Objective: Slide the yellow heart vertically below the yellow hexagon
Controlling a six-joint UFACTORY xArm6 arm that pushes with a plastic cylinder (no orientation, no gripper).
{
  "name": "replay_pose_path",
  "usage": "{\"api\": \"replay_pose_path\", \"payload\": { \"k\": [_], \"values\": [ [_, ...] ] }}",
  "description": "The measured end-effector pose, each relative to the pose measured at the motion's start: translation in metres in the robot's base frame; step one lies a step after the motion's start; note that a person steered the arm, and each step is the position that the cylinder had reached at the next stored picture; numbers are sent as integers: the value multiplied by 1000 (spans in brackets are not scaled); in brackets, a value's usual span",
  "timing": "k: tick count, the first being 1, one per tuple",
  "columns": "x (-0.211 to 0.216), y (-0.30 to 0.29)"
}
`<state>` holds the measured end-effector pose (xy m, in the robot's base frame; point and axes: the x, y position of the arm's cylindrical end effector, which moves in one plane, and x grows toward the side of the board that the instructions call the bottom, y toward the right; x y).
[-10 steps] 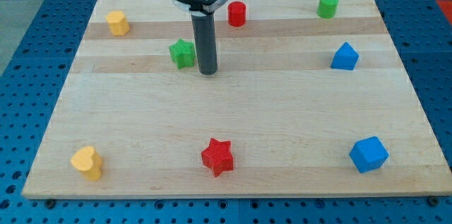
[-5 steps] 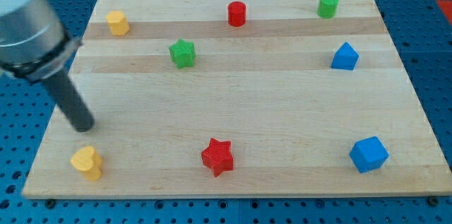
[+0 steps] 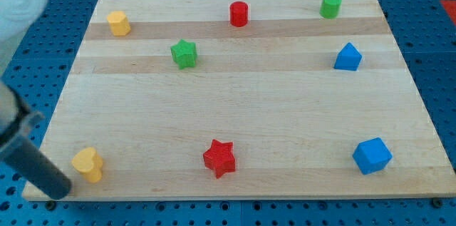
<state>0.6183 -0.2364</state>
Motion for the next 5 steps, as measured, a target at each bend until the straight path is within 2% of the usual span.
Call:
{"api": "replay_pose_path", "payload": {
  "k": [1,2,3,5],
  "values": [
    [0,27],
    [0,29],
    [-38,29],
    [-188,48]
  ]
}}
